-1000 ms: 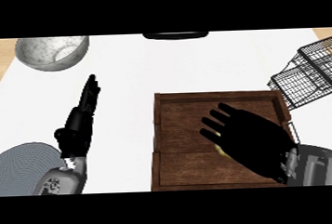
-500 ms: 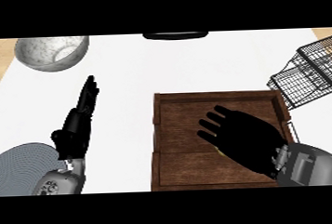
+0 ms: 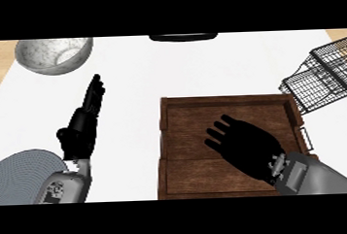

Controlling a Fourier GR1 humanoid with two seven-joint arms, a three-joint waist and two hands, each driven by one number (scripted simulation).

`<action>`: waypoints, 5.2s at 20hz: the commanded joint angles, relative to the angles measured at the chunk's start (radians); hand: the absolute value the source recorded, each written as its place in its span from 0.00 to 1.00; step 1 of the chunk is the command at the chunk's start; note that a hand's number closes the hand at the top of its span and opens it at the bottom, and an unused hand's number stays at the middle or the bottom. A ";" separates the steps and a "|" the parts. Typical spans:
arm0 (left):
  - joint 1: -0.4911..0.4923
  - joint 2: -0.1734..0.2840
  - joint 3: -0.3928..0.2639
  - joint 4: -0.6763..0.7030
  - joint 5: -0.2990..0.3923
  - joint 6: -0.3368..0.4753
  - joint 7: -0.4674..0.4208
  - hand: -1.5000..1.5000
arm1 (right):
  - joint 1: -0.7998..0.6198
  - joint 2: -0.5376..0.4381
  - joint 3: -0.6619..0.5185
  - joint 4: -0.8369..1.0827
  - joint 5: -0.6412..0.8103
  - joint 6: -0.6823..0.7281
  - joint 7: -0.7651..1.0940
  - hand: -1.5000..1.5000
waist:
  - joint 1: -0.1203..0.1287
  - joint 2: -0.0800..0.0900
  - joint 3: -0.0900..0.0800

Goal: Pick the squash from the tray and place it in the tiered basket

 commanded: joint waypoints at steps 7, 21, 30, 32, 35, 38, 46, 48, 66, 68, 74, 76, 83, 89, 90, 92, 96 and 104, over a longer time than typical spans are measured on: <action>0.054 -0.001 0.028 -0.064 -0.001 -0.035 0.002 0.50 | 0.069 0.042 -0.022 0.104 0.136 -0.080 -0.090 0.00 | 0.002 0.000 0.000; 0.089 -0.032 0.030 -0.088 -0.034 -0.045 0.018 0.50 | 0.193 0.126 -0.060 0.136 0.260 -0.146 -0.147 0.00 | -0.001 -0.001 0.000; 0.013 -0.020 0.077 0.013 -0.026 -0.074 -0.038 0.50 | 0.158 0.063 -0.081 0.223 0.332 -0.451 -0.316 1.00 | 0.000 0.002 0.000; 0.026 -0.035 0.056 -0.011 -0.046 -0.061 -0.027 0.50 | 0.158 0.126 -0.044 0.246 0.380 -0.478 -0.292 1.00 | 0.001 0.001 0.000; 0.034 -0.052 0.054 0.006 -0.064 -0.048 -0.030 0.50 | 0.144 0.167 -0.111 0.307 0.398 -0.514 -0.324 1.00 | 0.000 0.000 0.000; -0.019 -0.077 0.057 0.026 -0.080 -0.010 -0.009 0.50 | 0.271 0.090 -0.188 0.257 0.372 -0.587 -0.274 1.00 | -0.014 0.000 0.000; 0.044 -0.038 0.083 -0.064 -0.041 -0.042 0.019 0.50 | 0.516 -0.039 -0.640 0.256 0.174 -0.689 -0.144 1.00 | -0.049 -0.008 0.001; 0.066 -0.069 0.035 -0.046 -0.088 -0.016 -0.008 0.50 | 0.571 -0.049 -0.708 0.211 0.142 -0.741 -0.140 1.00 | -0.043 -0.006 0.000; 0.011 -0.068 0.067 0.021 -0.064 -0.046 -0.032 0.50 | 0.424 -0.330 -1.452 -0.131 -0.477 -0.167 -0.094 1.00 | -0.017 -0.002 -0.001; 0.063 -0.047 0.064 -0.011 -0.048 -0.081 -0.042 0.50 | 0.314 -0.310 -1.401 -0.147 -0.524 -0.086 0.039 1.00 | 0.000 -0.001 -0.002; 0.014 -0.097 0.013 -0.033 -0.100 -0.035 0.015 0.50 | 0.133 -0.295 -1.433 0.053 -0.691 0.000 0.143 1.00 | 0.007 0.000 -0.002; -0.008 -0.048 0.076 -0.016 -0.059 -0.077 0.039 0.50 | 0.071 -0.237 -1.332 -0.046 -0.692 0.007 0.303 1.00 | 0.004 -0.001 -0.001; 0.074 -0.075 0.029 -0.067 -0.093 -0.058 -0.015 0.50 | -0.053 -0.338 -1.209 0.271 -0.523 -0.214 0.138 1.00 | 0.014 0.002 0.000; 0.061 -0.060 0.061 -0.046 -0.061 -0.091 -0.029 0.50 | -0.090 -0.380 -1.122 0.507 -0.389 -0.379 -0.040 1.00 | 0.014 0.004 0.000; 0.004 -0.076 0.054 -0.055 -0.070 -0.080 0.034 0.50 | -0.123 -0.338 -1.067 0.539 -0.344 -0.445 -0.026 1.00 | 0.018 0.005 0.000; 0.006 -0.107 0.033 0.065 -0.085 -0.057 -0.075 0.50 | -0.154 -0.341 -1.049 0.579 -0.318 -0.470 -0.032 1.00 | 0.012 0.006 0.000; 0.022 -0.093 0.036 -0.039 -0.098 -0.058 0.001 0.50 | -0.170 -0.328 -1.016 0.753 -0.260 -0.578 -0.141 1.00 | 0.017 0.005 0.000; 0.105 -0.083 0.026 -0.094 -0.092 -0.074 -0.015 0.50 | -0.259 -0.286 -1.171 0.961 -0.430 -0.464 -0.074 0.00 | 0.020 0.003 0.001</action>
